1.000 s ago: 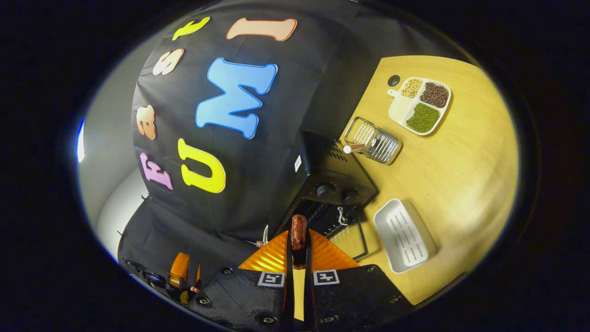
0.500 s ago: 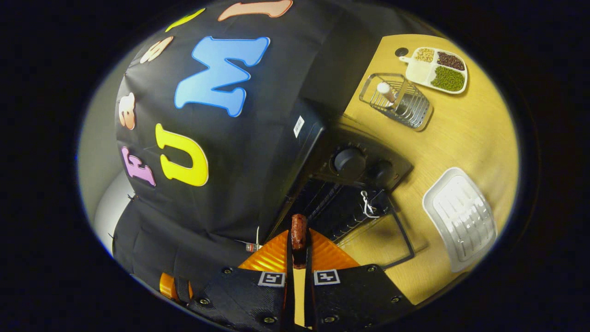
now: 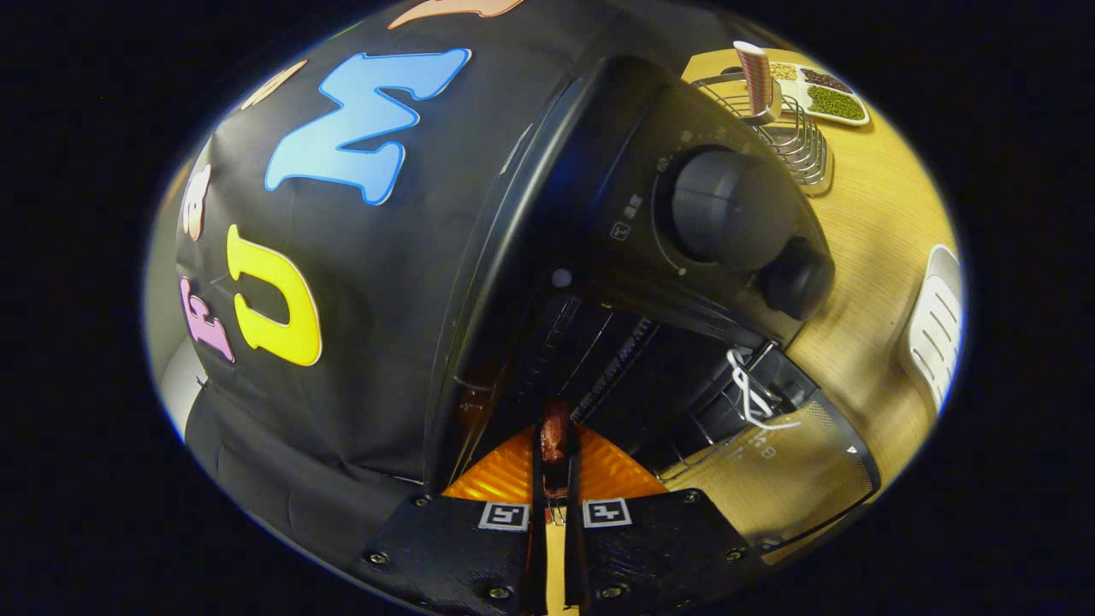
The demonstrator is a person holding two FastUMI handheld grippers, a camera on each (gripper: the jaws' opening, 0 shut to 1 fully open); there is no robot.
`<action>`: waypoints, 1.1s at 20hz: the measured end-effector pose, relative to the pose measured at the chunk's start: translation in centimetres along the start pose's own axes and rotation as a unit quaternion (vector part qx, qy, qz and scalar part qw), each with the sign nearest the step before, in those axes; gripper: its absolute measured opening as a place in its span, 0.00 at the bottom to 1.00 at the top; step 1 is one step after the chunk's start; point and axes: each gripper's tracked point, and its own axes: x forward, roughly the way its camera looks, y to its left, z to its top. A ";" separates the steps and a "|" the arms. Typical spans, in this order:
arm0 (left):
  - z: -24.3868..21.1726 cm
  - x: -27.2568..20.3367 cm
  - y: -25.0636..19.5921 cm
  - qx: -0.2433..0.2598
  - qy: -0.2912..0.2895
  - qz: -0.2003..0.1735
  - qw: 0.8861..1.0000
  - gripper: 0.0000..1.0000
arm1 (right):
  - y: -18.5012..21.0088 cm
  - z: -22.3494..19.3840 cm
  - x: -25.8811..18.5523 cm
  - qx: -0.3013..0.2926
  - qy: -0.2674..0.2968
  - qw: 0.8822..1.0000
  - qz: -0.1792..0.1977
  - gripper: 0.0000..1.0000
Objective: Open the electric oven with the left hand, put the food in, and close the electric oven.
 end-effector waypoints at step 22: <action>-0.2 3.2 -7.6 0.004 -0.009 -0.042 0.999 1.00 | 0.2 5.3 -13.3 -0.376 -0.060 0.920 -0.090 0.96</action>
